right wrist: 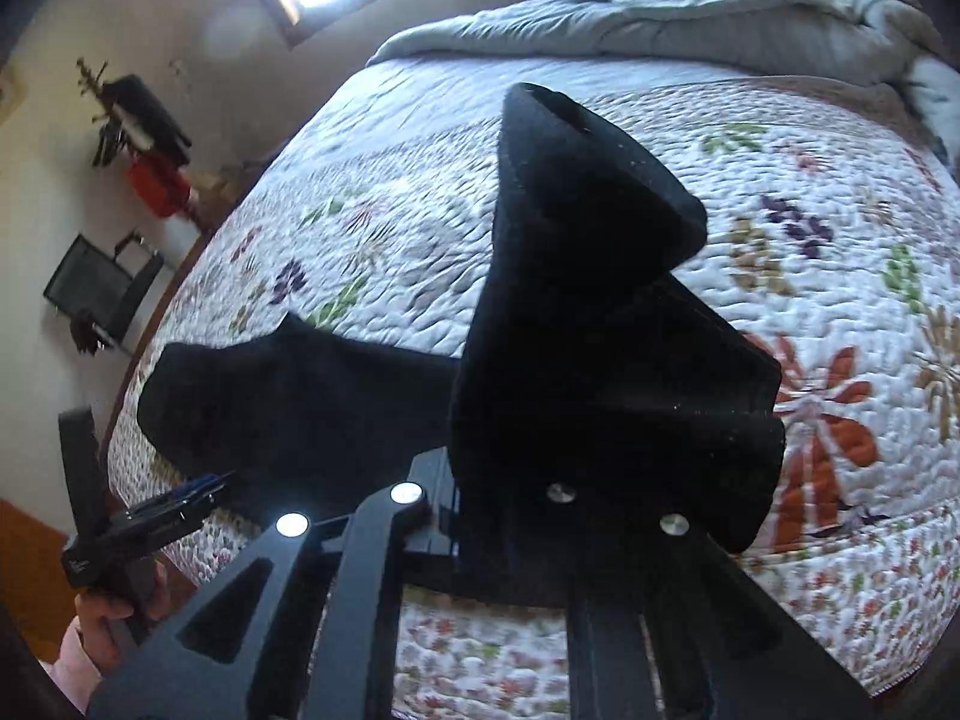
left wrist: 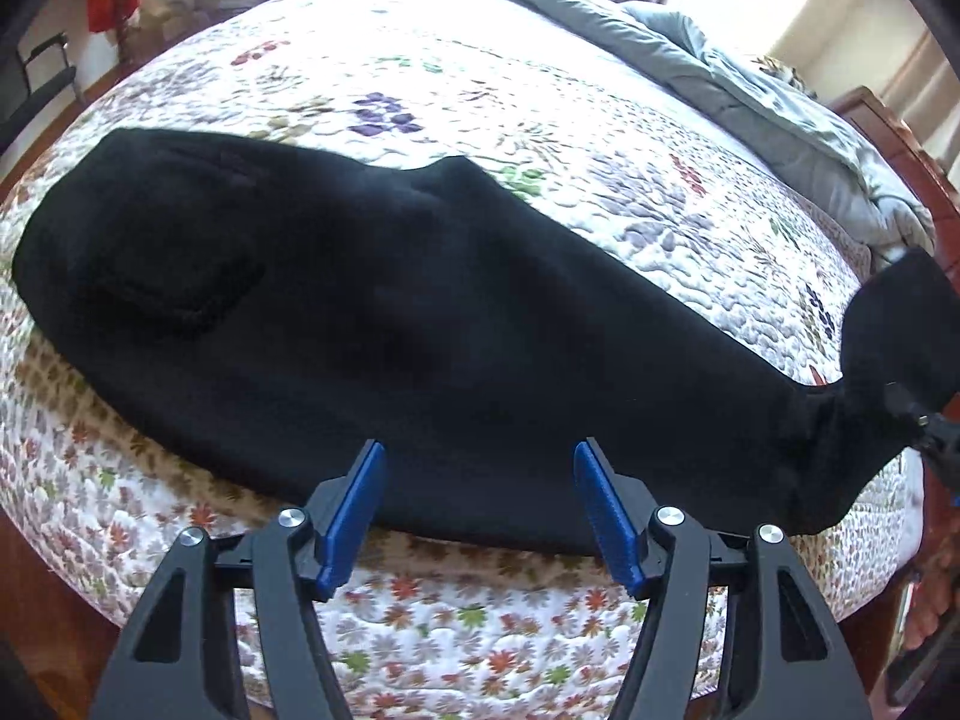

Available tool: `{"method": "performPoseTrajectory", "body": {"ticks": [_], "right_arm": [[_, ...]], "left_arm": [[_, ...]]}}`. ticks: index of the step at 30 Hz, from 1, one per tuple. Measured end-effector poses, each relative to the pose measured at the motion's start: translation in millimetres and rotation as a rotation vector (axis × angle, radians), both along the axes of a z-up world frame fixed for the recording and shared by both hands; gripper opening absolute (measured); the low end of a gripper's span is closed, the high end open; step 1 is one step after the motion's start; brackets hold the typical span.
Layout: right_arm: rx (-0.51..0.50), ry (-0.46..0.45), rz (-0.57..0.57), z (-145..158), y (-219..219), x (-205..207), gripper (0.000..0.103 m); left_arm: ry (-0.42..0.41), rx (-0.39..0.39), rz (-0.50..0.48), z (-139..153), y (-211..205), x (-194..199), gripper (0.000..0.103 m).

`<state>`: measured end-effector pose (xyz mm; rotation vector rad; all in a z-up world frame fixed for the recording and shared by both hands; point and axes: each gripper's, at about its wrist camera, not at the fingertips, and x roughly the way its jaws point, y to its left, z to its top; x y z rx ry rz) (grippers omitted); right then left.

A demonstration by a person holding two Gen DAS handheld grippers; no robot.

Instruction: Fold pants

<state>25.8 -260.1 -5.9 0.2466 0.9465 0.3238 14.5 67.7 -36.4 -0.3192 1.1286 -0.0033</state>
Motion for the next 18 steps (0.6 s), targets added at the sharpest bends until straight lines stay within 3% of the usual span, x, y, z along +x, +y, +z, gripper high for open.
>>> {"method": "performPoseTrajectory", "body": {"ticks": [11, 13, 15, 18], "right_arm": [[-0.223, 0.093, 0.147, -55, 94, 14, 0.012], [-0.217, 0.108, 0.167, -61, 99, 13, 0.021], [-0.153, 0.142, 0.207, -66, 101, 11, 0.053], [-0.024, 0.181, 0.267, -69, 99, 6, 0.061]], "left_arm": [[0.037, -0.080, 0.017, -9, 13, -1, 0.066], [0.047, -0.098, 0.012, -12, 12, 0, 0.067], [0.056, -0.114, 0.012, -14, 11, 0, 0.067], [0.059, -0.155, 0.019, -19, 12, 0, 0.067]]}}
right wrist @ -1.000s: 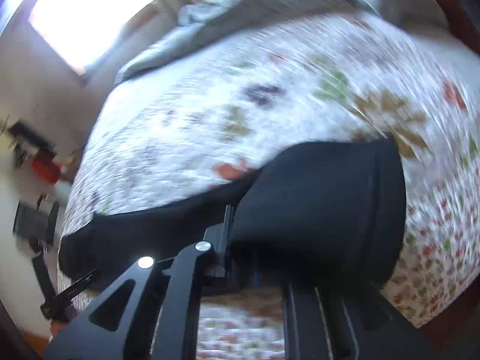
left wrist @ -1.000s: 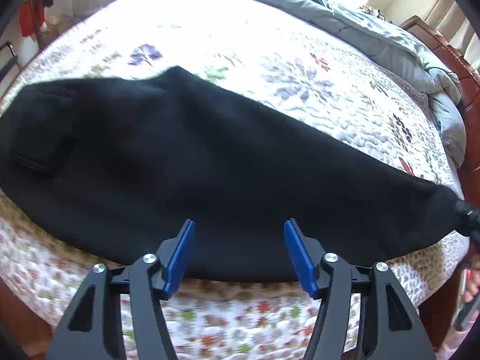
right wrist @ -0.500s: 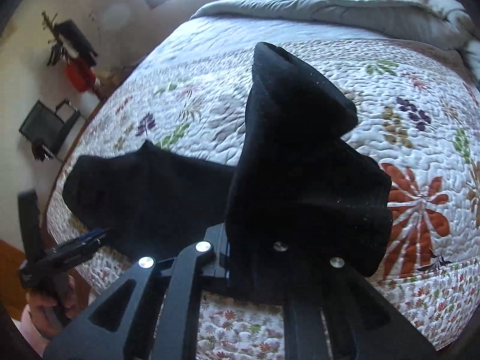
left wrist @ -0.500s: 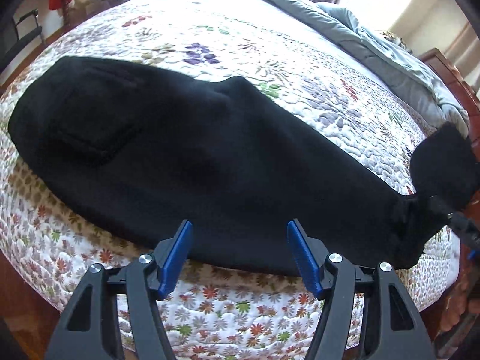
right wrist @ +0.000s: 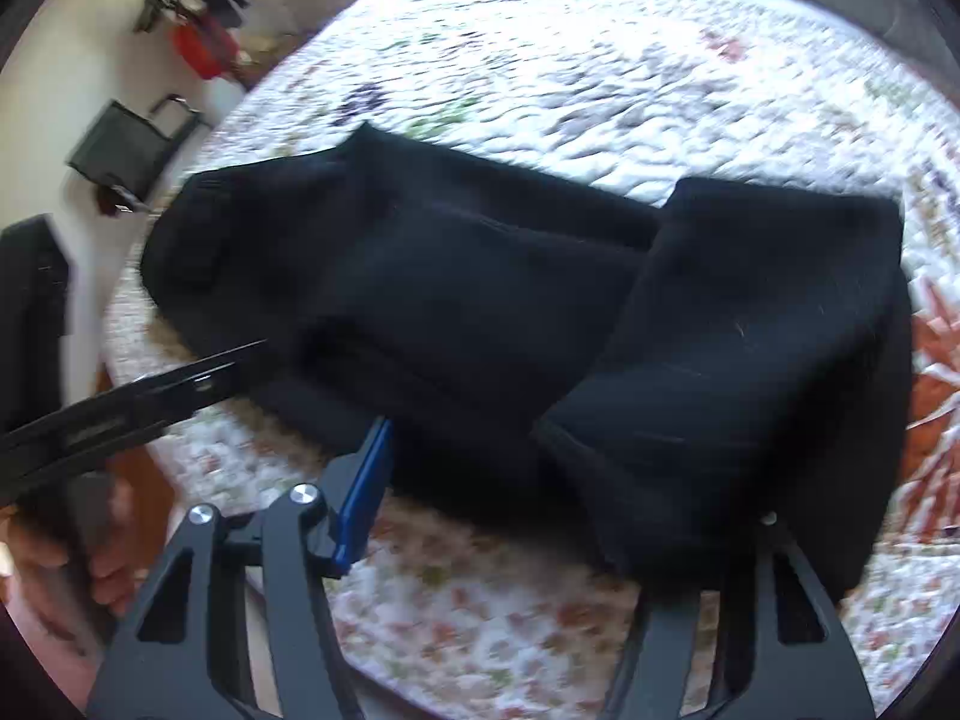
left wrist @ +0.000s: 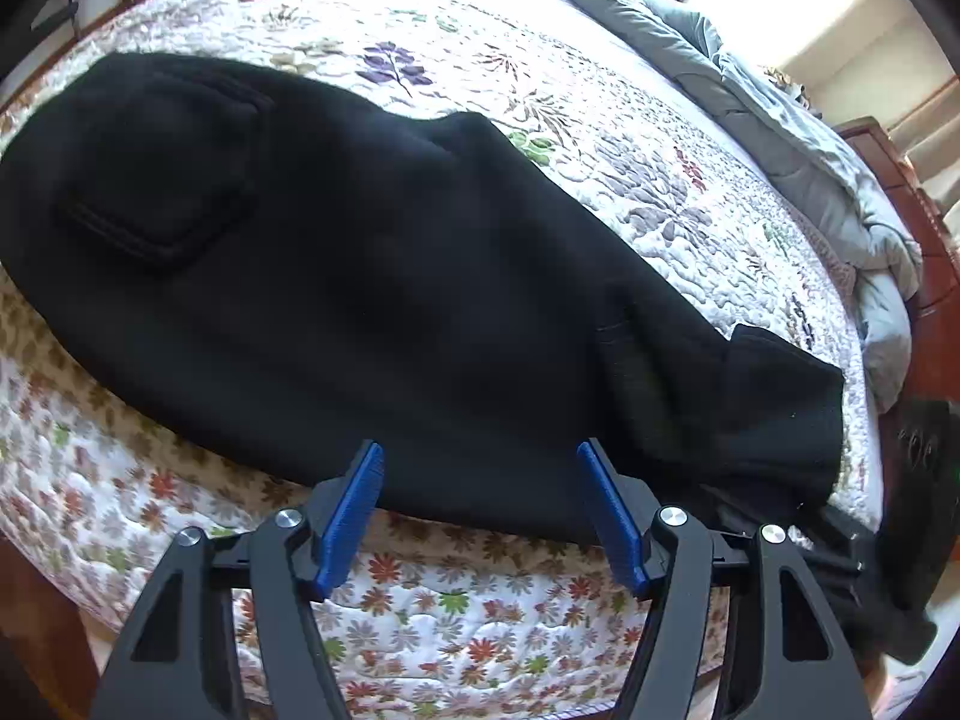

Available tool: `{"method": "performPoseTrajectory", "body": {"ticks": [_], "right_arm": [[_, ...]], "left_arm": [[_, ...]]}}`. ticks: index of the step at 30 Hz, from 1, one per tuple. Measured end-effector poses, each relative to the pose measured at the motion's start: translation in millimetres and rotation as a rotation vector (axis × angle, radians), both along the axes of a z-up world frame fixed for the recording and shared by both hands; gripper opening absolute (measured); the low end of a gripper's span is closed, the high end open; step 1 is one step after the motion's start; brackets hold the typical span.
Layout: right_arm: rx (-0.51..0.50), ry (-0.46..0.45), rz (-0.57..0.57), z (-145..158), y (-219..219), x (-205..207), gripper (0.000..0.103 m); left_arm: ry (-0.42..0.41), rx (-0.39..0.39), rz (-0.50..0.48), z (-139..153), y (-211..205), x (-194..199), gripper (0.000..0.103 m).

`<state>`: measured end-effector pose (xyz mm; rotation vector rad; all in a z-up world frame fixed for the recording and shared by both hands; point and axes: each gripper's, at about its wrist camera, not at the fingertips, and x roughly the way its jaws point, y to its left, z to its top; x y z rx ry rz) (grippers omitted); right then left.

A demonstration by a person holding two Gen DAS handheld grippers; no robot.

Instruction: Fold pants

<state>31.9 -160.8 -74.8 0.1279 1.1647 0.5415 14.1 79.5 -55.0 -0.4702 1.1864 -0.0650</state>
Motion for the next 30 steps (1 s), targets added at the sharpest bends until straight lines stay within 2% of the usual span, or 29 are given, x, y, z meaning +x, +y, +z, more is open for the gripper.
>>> {"method": "performPoseTrajectory", "body": {"ticks": [2, 7, 12, 17, 18, 19, 22, 25, 30], "right_arm": [[0.089, 0.045, 0.007, -2, -8, -3, 0.062], [0.132, 0.010, -0.056, 10, -40, -11, 0.062], [0.146, 0.017, -0.170, 9, -83, -11, 0.062], [0.166, 0.036, -0.245, -4, -111, -18, 0.063], [0.168, 0.036, -0.253, -4, -114, -19, 0.063], [0.166, 0.034, -0.259, -5, -116, -20, 0.063], [0.158, 0.032, -0.279, -5, -124, -21, 0.063], [0.157, 0.025, -0.281, -1, -127, -22, 0.063], [0.173, 0.005, -0.261, 6, -125, -23, 0.063]], "left_arm": [[-0.006, -0.031, 0.011, -1, 1, -1, 0.067], [0.010, -0.112, -0.022, -5, -12, 2, 0.067], [0.038, -0.129, -0.047, -15, -37, 13, 0.070], [0.064, -0.113, -0.048, -29, -57, 29, 0.069], [0.059, -0.102, -0.040, -29, -61, 31, 0.059], [0.060, -0.098, -0.035, -29, -63, 31, 0.042], [0.050, -0.087, 0.003, -32, -64, 29, 0.022], [0.005, -0.078, 0.025, -24, -60, 23, 0.015], [-0.120, -0.002, 0.112, 6, -26, 9, 0.013]]}}
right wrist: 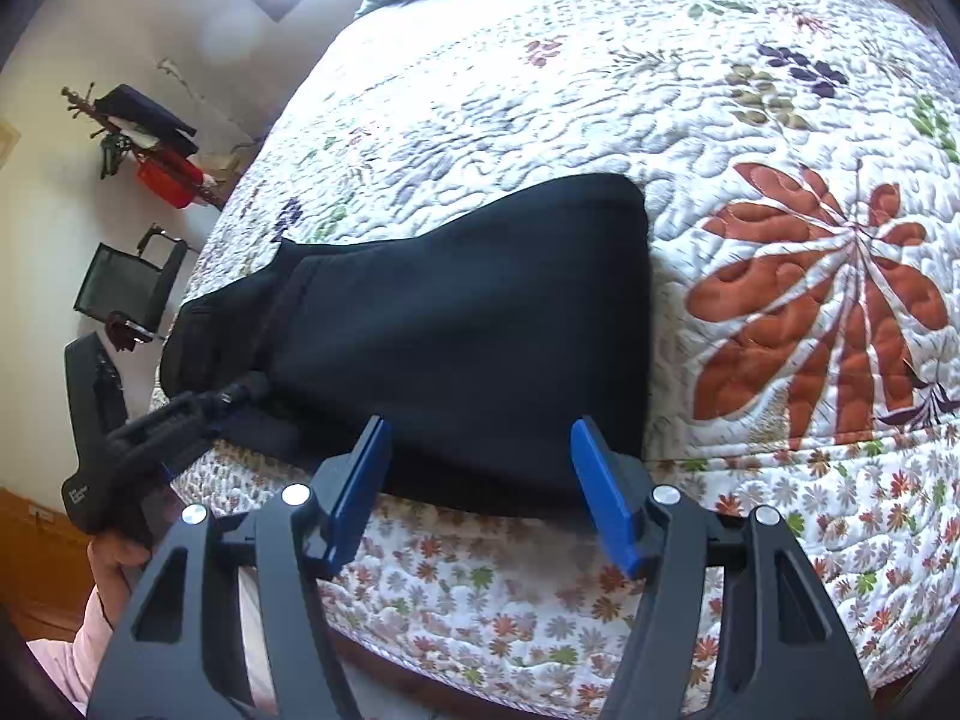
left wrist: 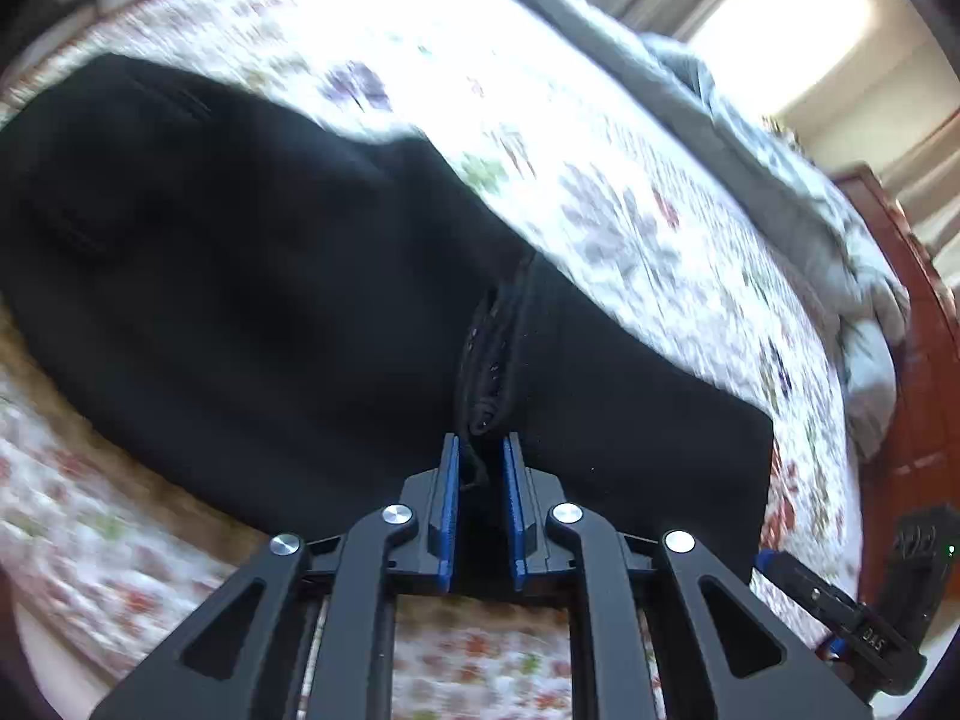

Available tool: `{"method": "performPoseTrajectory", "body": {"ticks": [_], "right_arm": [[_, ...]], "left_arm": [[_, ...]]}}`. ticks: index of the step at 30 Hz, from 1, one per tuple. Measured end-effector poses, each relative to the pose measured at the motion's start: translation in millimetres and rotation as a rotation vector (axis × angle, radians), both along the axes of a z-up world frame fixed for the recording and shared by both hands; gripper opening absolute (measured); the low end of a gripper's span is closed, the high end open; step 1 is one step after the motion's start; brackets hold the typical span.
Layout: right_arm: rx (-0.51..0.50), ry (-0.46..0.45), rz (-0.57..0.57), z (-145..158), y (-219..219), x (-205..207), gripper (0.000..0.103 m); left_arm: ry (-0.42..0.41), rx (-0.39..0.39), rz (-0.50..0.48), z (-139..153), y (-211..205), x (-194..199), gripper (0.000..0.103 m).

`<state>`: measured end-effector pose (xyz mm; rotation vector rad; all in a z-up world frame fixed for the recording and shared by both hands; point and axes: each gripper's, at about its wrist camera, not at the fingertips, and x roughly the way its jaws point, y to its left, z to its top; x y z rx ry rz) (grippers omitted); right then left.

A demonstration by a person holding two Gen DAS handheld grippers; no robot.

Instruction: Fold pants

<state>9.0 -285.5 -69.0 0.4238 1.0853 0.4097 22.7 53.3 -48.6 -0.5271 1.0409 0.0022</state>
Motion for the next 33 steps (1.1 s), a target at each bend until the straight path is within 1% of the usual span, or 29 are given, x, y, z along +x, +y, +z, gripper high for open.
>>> {"method": "performPoseTrajectory", "body": {"ticks": [1, 2, 3, 4, 5, 6, 8, 10, 12, 14, 16, 17, 18, 20, 21, 22, 23, 24, 26, 29, 31, 33], "right_arm": [[0.012, -0.003, 0.009, 0, 2, 0, 0.063], [0.020, 0.001, 0.018, -2, 5, 0, 0.063], [0.015, 0.018, 0.029, -7, 11, 2, 0.063], [0.007, 0.033, 0.034, -12, 15, 5, 0.063], [-0.001, 0.053, 0.037, -19, 19, 8, 0.063], [-0.013, 0.068, 0.035, -25, 21, 10, 0.063], [-0.040, 0.102, 0.022, -40, 25, 17, 0.062], [-0.053, 0.104, 0.026, -46, 26, 21, 0.062], [-0.073, 0.109, 0.034, -43, 29, 23, 0.062], [-0.076, 0.115, 0.041, -36, 28, 24, 0.062], [-0.046, 0.096, 0.041, -21, 25, 26, 0.062], [-0.035, 0.077, 0.041, -12, 23, 29, 0.062], [-0.033, 0.063, 0.037, -6, 21, 31, 0.062], [-0.039, 0.034, 0.033, 10, 20, 45, 0.063], [-0.044, 0.027, 0.031, 15, 20, 51, 0.064], [-0.050, 0.023, 0.028, 18, 21, 59, 0.064], [-0.052, 0.026, 0.029, 20, 22, 68, 0.064], [-0.056, 0.041, 0.027, 17, 24, 80, 0.064], [-0.074, 0.076, 0.018, 8, 24, 95, 0.064], [-0.103, 0.142, 0.004, -16, 24, 112, 0.061], [-0.097, 0.167, -0.009, -31, 22, 117, 0.059], [-0.093, 0.169, -0.018, -39, 21, 120, 0.058]], "left_arm": [[-0.011, 0.018, 0.018, 2, 8, -2, 0.013], [-0.012, 0.053, 0.031, 1, 17, -3, 0.013], [0.003, 0.082, 0.043, -3, 25, -2, 0.013], [0.024, 0.087, 0.043, -9, 30, -1, 0.014], [0.058, 0.070, 0.020, -20, 34, 2, 0.014], [0.082, 0.064, 0.013, -29, 37, 3, 0.018], [0.081, 0.057, 0.008, -36, 40, 3, 0.020], [0.079, 0.075, -0.009, -34, 37, 4, 0.022], [0.087, 0.076, -0.018, -29, 38, 4, 0.024], [0.088, 0.049, -0.004, -20, 42, 5, 0.025], [0.052, 0.026, 0.015, -5, 46, 2, 0.025], [0.026, 0.029, 0.014, 7, 45, 2, 0.025], [0.006, 0.030, 0.006, 13, 43, 1, 0.025], [-0.034, 0.002, -0.046, 30, 29, 9, 0.025], [-0.040, -0.015, -0.072, 32, 22, 14, 0.026], [-0.030, -0.041, -0.104, 32, 11, 23, 0.029], [-0.005, -0.059, -0.138, 29, 0, 32, 0.030], [0.012, -0.057, -0.164, 25, -9, 38, 0.031], [0.079, -0.006, -0.218, 8, -27, 55, 0.031], [0.156, 0.051, -0.238, -19, -36, 69, 0.031], [0.162, 0.047, -0.257, -33, -36, 73, 0.030], [0.167, 0.032, -0.261, -35, -28, 70, 0.030]]}}
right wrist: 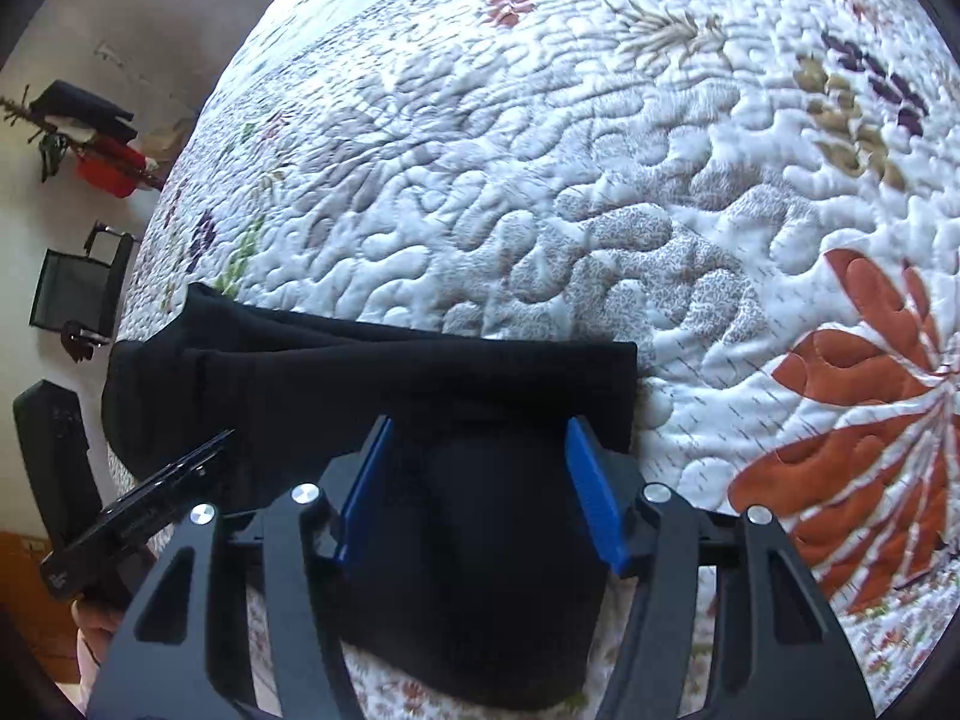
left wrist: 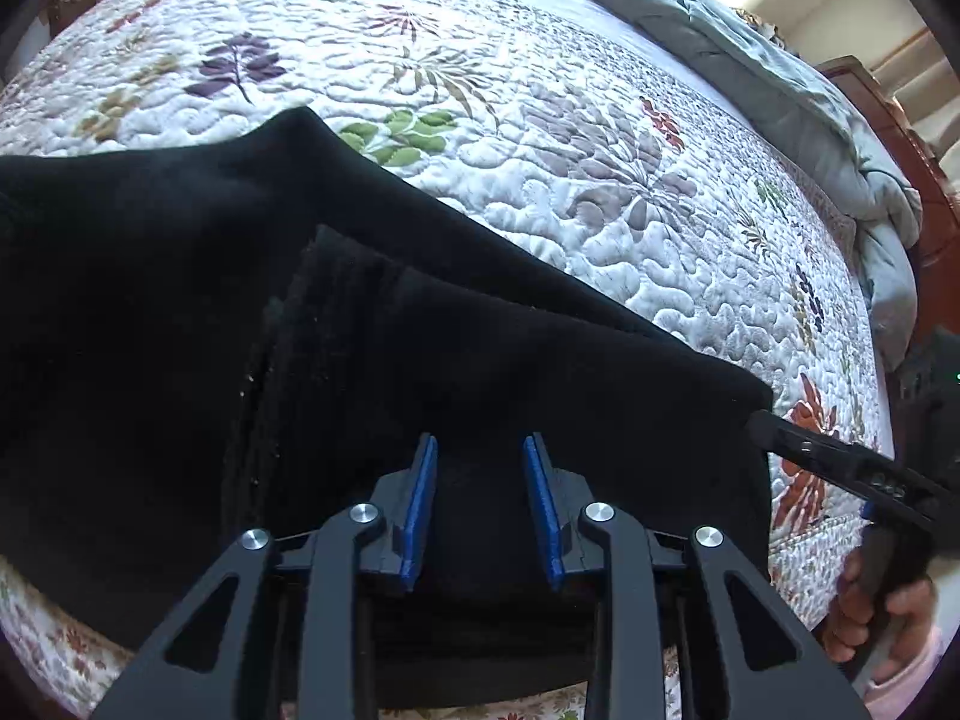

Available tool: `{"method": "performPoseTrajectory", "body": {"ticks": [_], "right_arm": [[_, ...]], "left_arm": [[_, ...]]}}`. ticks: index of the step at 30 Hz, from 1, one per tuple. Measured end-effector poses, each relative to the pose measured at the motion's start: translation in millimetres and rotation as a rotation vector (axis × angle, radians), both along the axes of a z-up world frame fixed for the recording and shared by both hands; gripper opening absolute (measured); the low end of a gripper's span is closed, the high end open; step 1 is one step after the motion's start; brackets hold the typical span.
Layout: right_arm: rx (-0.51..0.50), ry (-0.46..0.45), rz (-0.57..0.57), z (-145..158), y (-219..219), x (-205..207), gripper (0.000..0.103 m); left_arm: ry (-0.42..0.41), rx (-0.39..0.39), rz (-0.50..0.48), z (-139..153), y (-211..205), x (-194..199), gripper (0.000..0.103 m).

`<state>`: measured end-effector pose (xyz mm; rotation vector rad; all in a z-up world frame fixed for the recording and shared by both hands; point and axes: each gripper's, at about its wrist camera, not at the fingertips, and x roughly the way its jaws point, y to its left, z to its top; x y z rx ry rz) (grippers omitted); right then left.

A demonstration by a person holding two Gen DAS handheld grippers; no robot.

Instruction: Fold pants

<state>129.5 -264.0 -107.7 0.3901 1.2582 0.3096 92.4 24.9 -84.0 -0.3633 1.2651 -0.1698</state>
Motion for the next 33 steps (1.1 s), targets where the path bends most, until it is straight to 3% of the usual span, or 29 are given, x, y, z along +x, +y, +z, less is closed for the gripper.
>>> {"method": "performPoseTrajectory", "body": {"ticks": [5, 7, 10, 15, 18, 23, 26, 29, 33], "right_arm": [[0.000, -0.026, 0.000, 16, 0, -12, 0.059], [0.021, -0.038, 0.007, 26, -3, -31, 0.060], [0.051, -0.041, 0.013, 29, -2, -65, 0.060], [-0.005, 0.045, -0.050, -7, -5, -85, 0.068], [0.048, 0.056, -0.070, -27, -12, -82, 0.071], [-0.003, 0.042, -0.064, -8, -6, -86, 0.067], [-0.066, -0.001, -0.043, 17, 6, -96, 0.067], [-0.058, -0.051, 0.013, 38, 28, -100, 0.068], [-0.042, -0.066, 0.100, 43, 60, -99, 0.073]], "left_arm": [[0.004, 0.019, -0.009, 13, 5, -5, 0.030], [-0.017, 0.043, -0.014, 20, 6, -16, 0.036], [-0.042, 0.041, -0.028, 25, 6, -35, 0.037], [-0.031, 0.025, -0.021, 3, 8, -45, 0.037], [-0.029, 0.030, -0.019, 3, 7, -45, 0.037], [-0.042, 0.053, -0.028, 15, 8, -53, 0.037], [-0.059, 0.085, -0.017, 26, 18, -67, 0.052], [-0.058, 0.111, 0.000, 31, 40, -79, 0.053], [-0.015, 0.066, 0.107, 30, 91, -95, 0.053]]}}
